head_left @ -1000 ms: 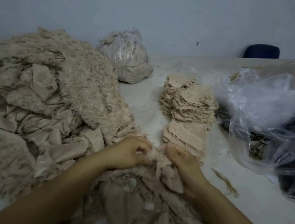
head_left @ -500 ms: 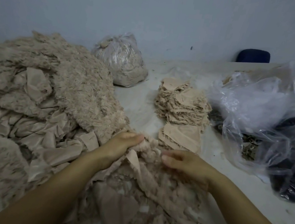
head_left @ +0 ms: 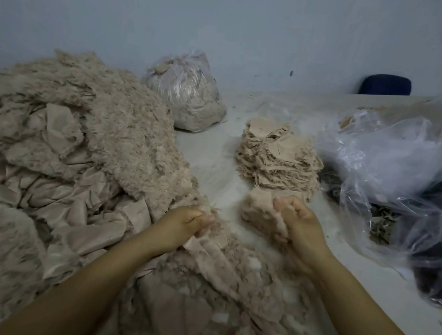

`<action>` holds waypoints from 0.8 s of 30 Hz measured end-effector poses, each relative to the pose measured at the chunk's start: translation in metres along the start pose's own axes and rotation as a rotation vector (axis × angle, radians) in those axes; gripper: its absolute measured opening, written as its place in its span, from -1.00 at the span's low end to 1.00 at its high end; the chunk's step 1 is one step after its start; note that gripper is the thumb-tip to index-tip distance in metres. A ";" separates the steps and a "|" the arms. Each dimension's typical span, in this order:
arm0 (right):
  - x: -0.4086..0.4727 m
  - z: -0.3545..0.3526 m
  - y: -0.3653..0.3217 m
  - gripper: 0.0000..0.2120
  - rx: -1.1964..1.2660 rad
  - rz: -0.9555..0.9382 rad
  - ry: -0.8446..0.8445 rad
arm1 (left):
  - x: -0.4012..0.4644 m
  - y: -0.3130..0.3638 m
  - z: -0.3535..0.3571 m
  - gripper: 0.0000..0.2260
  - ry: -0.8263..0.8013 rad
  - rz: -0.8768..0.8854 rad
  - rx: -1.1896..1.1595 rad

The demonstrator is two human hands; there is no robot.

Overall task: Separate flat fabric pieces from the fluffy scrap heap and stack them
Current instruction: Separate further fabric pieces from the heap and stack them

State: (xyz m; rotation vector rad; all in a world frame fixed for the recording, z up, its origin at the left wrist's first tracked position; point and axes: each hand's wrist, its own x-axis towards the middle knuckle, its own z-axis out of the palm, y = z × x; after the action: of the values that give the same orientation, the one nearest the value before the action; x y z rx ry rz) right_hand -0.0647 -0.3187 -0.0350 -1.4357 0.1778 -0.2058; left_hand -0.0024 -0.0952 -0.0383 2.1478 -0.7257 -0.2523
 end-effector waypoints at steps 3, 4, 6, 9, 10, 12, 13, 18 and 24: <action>-0.002 -0.001 0.001 -0.84 -0.186 -0.001 -0.240 | 0.003 0.013 0.006 -0.74 -0.066 -0.002 -0.084; -0.003 0.002 0.003 -0.74 -0.189 0.016 -0.323 | 0.005 0.020 0.010 -0.72 -0.062 -0.013 -0.156; -0.004 0.009 0.005 -0.58 -0.184 0.024 -0.411 | 0.012 0.031 0.017 -0.51 -0.028 -0.084 -0.261; 0.000 0.012 0.006 -0.64 -0.204 -0.016 -0.266 | 0.019 0.033 0.022 -0.69 0.026 -0.178 -0.381; 0.001 0.012 0.006 -0.72 -0.159 -0.005 -0.199 | 0.019 0.033 0.021 -0.82 0.031 -0.185 -0.430; 0.003 0.010 0.009 -0.83 -0.102 0.021 -0.135 | 0.018 0.030 0.018 -0.97 0.009 -0.196 -0.521; 0.002 0.010 0.010 -0.85 -0.100 0.026 -0.123 | 0.018 0.027 0.017 -0.94 -0.011 -0.203 -0.545; 0.000 0.019 0.012 -0.86 -0.068 -0.056 -0.111 | 0.020 0.031 0.024 -0.87 0.078 -0.263 -0.566; -0.006 0.008 0.010 -0.84 -0.270 -0.057 -0.299 | 0.027 0.027 0.016 -0.83 0.391 -0.391 -0.886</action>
State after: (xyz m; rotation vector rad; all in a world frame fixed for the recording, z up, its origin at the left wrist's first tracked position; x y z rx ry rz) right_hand -0.0683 -0.3089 -0.0435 -1.7218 -0.0847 -0.0114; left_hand 0.0021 -0.1343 -0.0256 1.3894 0.0646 -0.2778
